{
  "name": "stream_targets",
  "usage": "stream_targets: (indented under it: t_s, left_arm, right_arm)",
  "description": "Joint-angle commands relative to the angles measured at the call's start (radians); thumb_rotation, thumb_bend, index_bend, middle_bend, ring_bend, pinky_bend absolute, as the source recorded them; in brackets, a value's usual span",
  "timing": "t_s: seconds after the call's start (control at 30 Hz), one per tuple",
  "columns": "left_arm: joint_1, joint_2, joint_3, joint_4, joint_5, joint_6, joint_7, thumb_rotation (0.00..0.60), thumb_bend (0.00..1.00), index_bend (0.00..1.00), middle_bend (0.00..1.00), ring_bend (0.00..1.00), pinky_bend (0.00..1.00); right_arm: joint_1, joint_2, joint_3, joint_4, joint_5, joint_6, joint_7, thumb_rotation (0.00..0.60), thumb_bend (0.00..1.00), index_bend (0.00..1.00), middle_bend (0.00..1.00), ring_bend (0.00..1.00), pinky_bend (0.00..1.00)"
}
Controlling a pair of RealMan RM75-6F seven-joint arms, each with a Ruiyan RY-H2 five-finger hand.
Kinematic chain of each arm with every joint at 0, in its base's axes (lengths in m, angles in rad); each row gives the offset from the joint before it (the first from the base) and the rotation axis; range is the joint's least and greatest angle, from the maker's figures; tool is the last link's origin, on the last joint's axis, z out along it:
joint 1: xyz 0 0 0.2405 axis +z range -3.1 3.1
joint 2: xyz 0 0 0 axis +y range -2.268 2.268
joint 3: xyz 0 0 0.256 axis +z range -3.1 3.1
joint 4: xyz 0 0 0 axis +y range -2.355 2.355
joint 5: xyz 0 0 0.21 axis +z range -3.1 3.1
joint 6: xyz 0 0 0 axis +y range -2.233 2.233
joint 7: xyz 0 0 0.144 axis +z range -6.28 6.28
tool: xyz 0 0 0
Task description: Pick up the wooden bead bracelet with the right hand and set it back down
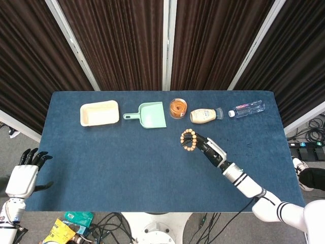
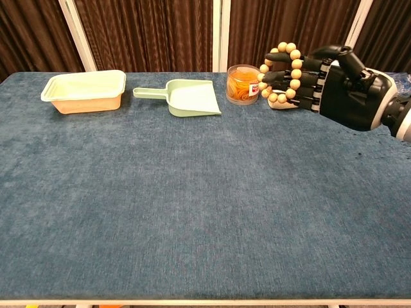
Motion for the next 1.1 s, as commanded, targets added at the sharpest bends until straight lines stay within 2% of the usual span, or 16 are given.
stream_targets:
  t_s: [0.03, 0.13, 0.23, 0.43, 0.53, 0.57, 0.67, 0.77, 0.83, 0.9, 0.97, 1.1]
  left_arm:
    - [0.001, -0.001, -0.001, 0.003, 0.0, 0.002, -0.003, 0.6, 0.0, 0.27, 0.18, 0.04, 0.05]
    - [-0.001, -0.003, -0.002, 0.005, 0.003, 0.002, -0.004, 0.6, 0.0, 0.27, 0.18, 0.04, 0.05]
    - [-0.005, -0.005, -0.002, 0.003, 0.006, 0.001, -0.003, 0.6, 0.0, 0.27, 0.18, 0.04, 0.05]
    - [-0.004, -0.001, -0.001, -0.003, 0.008, 0.003, -0.001, 0.6, 0.0, 0.27, 0.18, 0.04, 0.05]
    - [-0.004, -0.002, 0.0, -0.004, 0.008, 0.002, -0.002, 0.6, 0.0, 0.27, 0.18, 0.04, 0.05]
    - [-0.003, -0.002, 0.001, -0.003, 0.008, 0.002, -0.003, 0.6, 0.0, 0.27, 0.18, 0.04, 0.05]
    - [-0.003, -0.004, 0.002, 0.002, 0.008, 0.001, -0.009, 0.6, 0.0, 0.27, 0.18, 0.04, 0.05]
    - [-0.003, -0.007, 0.0, 0.01, 0.009, 0.004, -0.017, 0.6, 0.0, 0.27, 0.18, 0.04, 0.05]
    - [-0.001, -0.011, -0.001, 0.016, 0.012, 0.011, -0.021, 0.6, 0.0, 0.27, 0.18, 0.04, 0.05]
    - [0.001, -0.019, -0.003, 0.025, 0.014, 0.02, -0.02, 0.6, 0.0, 0.27, 0.18, 0.04, 0.05]
    - [0.005, -0.028, -0.006, 0.03, 0.01, 0.029, -0.015, 0.6, 0.0, 0.27, 0.18, 0.04, 0.05]
    - [0.02, -0.049, -0.018, 0.041, 0.003, 0.067, 0.004, 0.6, 0.0, 0.27, 0.18, 0.04, 0.05]
  right_arm:
    - [-0.004, 0.02, -0.019, 0.011, -0.008, -0.014, -0.12, 0.158, 0.39, 0.17, 0.32, 0.13, 0.02]
    - [0.0, 0.041, -0.028, -0.004, -0.004, -0.043, -0.234, 0.154, 0.37, 0.16, 0.31, 0.13, 0.02]
    - [0.012, 0.059, -0.035, -0.009, -0.001, -0.097, -0.464, 0.152, 0.35, 0.16, 0.3, 0.13, 0.02]
    - [0.032, 0.101, -0.03, -0.081, 0.059, -0.247, -1.061, 0.145, 0.3, 0.15, 0.23, 0.08, 0.02]
    - [0.018, 0.112, -0.006, -0.126, 0.143, -0.288, -1.366, 0.144, 0.29, 0.08, 0.19, 0.05, 0.0]
    - [0.009, 0.114, 0.003, -0.138, 0.168, -0.284, -1.434, 0.144, 0.28, 0.06, 0.17, 0.04, 0.0]
    - [-0.033, 0.132, 0.027, -0.195, 0.231, -0.235, -1.565, 0.142, 0.28, 0.03, 0.16, 0.03, 0.0]
    - [-0.085, 0.177, 0.045, -0.266, 0.261, -0.157, -1.573, 0.149, 0.28, 0.03, 0.17, 0.04, 0.0]
    - [-0.139, 0.194, 0.058, -0.286, 0.273, -0.057, -1.599, 0.334, 0.27, 0.03, 0.2, 0.05, 0.0]
    - [-0.214, 0.213, 0.065, -0.302, 0.285, 0.071, -1.655, 0.558, 0.27, 0.05, 0.23, 0.05, 0.0]
    - [-0.29, 0.239, 0.067, -0.331, 0.296, 0.189, -1.693, 0.594, 0.28, 0.06, 0.23, 0.05, 0.0]
    - [-0.426, 0.303, 0.048, -0.39, 0.273, 0.377, -1.69, 0.6, 0.29, 0.06, 0.21, 0.05, 0.0]
